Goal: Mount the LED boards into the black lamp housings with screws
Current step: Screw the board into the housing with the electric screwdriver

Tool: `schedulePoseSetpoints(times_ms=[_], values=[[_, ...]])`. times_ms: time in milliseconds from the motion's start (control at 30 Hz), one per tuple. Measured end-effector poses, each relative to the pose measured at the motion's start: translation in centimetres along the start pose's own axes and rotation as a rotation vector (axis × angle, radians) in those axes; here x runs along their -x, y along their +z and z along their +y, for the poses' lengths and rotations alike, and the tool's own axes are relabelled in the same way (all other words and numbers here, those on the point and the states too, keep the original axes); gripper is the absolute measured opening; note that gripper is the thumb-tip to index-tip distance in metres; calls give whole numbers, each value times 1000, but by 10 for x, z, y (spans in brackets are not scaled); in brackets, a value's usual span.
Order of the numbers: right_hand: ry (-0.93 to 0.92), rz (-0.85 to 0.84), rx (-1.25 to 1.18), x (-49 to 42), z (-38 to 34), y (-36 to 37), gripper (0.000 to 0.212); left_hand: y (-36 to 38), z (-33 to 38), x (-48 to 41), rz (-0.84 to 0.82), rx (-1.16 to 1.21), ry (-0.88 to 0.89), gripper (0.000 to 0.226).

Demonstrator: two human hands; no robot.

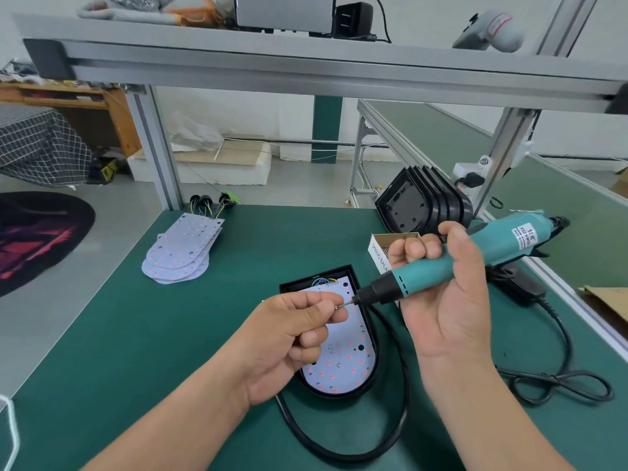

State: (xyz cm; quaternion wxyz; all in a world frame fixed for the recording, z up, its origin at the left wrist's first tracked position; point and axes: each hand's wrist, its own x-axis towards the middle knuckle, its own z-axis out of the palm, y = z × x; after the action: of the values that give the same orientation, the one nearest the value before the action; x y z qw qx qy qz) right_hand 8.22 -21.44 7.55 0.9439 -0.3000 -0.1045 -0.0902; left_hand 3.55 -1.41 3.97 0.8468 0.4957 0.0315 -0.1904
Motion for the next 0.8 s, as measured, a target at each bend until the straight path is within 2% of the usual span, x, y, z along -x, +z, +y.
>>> schedulePoseSetpoints(times_ms=[167, 400, 667, 800], values=[[-12, -9, 22, -1, -1, 0, 5, -2, -1, 0, 41, -89, 24, 12], [-60, -149, 144, 4, 4, 6, 4, 1, -8, -2, 183, -344, 180, 21], [32, 61, 9, -2, 11, -7, 13, 0, -9, -4, 185, -458, 218, 20], [39, 88, -14, -4, 12, -10, 14, 0, -8, -3, 177, -480, 202, 28]])
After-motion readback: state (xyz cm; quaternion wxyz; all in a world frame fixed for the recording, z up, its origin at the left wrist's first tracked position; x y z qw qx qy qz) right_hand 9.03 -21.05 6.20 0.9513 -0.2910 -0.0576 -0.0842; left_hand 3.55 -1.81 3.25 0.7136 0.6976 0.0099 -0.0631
